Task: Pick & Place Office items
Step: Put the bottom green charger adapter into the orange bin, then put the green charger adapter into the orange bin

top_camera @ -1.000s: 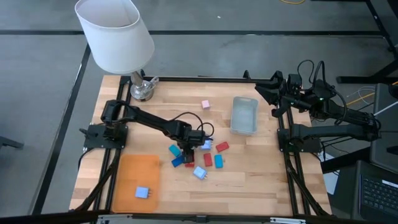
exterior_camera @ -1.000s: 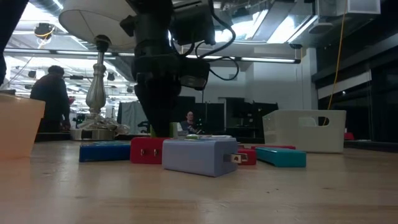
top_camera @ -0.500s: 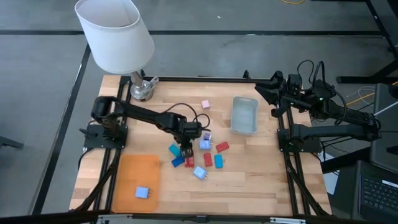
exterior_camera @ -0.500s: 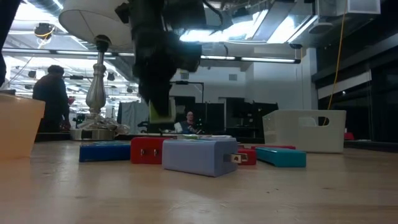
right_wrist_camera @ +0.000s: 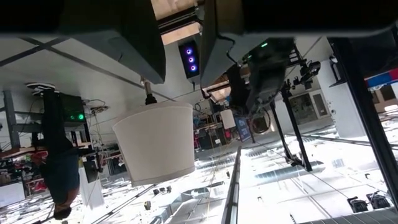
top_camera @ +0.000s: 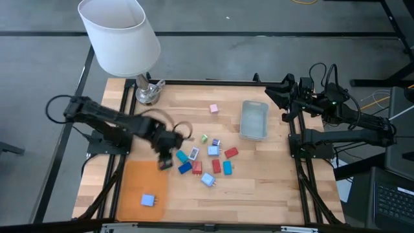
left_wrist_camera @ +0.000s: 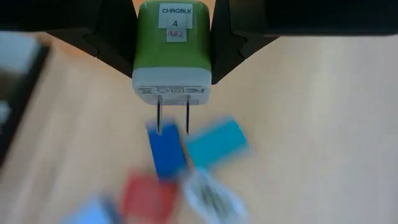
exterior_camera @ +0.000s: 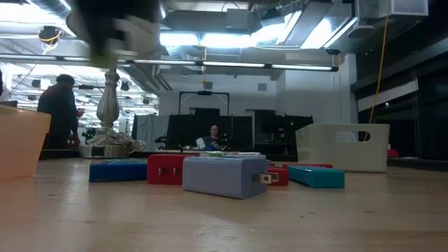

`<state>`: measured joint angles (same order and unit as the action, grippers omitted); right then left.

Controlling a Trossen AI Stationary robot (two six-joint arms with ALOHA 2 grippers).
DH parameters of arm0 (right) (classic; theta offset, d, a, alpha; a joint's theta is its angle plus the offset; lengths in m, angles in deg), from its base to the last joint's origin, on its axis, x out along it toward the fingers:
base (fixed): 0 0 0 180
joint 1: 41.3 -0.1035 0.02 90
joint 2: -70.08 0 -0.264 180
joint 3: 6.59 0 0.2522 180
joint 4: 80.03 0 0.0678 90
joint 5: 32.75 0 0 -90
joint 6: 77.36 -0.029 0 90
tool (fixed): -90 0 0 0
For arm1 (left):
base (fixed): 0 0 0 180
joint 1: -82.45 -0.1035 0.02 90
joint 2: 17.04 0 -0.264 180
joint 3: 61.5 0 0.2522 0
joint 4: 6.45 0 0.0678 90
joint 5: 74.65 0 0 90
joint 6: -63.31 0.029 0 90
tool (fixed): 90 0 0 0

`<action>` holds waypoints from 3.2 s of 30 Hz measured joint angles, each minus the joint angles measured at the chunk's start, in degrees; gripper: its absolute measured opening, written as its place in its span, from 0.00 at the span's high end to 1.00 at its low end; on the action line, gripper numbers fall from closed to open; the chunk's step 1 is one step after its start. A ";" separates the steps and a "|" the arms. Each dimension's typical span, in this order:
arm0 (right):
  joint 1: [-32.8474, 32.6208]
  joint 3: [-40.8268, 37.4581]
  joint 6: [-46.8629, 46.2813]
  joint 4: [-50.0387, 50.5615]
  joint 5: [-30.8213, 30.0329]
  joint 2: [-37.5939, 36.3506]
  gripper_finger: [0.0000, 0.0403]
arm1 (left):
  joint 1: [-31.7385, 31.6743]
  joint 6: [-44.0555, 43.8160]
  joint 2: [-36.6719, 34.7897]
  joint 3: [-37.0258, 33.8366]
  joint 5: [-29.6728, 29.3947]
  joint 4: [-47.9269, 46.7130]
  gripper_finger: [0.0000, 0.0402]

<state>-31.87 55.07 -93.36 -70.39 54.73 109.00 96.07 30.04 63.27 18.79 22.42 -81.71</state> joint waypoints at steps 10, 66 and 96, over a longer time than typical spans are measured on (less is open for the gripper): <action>0.02 0.00 0.43 0.28 -0.04 0.02 0.75 | 24.98 -39.20 -8.59 -19.61 -6.86 19.31 0.65; 0.39 0.00 0.01 -0.14 2.14 0.66 0.75 | -19.86 3.99 33.33 18.26 -8.99 16.02 0.30; 0.39 0.00 -0.08 0.46 2.97 0.66 0.75 | -18.97 5.29 41.77 18.98 -10.33 13.72 0.60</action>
<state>-31.48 55.07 -93.44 -69.93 57.70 109.66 77.11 35.33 105.04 37.77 12.09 -67.99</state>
